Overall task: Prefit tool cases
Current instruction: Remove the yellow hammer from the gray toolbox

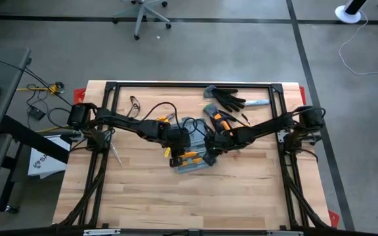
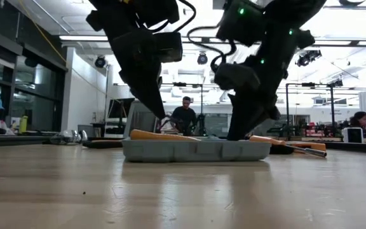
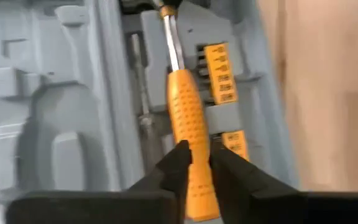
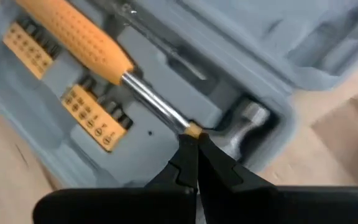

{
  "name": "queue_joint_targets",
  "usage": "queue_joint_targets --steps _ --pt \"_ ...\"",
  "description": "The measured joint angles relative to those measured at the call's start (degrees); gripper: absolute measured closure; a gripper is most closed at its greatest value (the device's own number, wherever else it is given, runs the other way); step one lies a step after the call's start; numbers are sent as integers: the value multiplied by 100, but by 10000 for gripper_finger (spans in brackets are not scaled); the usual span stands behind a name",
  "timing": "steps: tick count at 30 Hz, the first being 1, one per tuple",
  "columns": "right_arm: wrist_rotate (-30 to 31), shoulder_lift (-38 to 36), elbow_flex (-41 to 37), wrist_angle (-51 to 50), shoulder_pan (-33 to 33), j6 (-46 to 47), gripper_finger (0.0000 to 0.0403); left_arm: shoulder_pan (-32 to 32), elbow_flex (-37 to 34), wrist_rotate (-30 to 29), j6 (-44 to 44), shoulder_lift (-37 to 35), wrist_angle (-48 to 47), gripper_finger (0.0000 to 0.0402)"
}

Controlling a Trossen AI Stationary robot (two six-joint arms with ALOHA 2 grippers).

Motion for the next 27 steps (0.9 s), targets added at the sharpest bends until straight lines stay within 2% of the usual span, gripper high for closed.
queue_joint_targets --steps 7,12,18,27 --pt "-359 369 24 334 -62 -35 403 36 0 64 11 2 49 231" --pt "-422 384 14 485 -94 26 403 36 0 78 58 106 -63 186" --pt "-504 390 5 504 -142 44 403 23 0 194 121 428 -596 182" --pt "-480 393 -2 582 -143 46 403 -23 22 -266 369 744 -350 216"
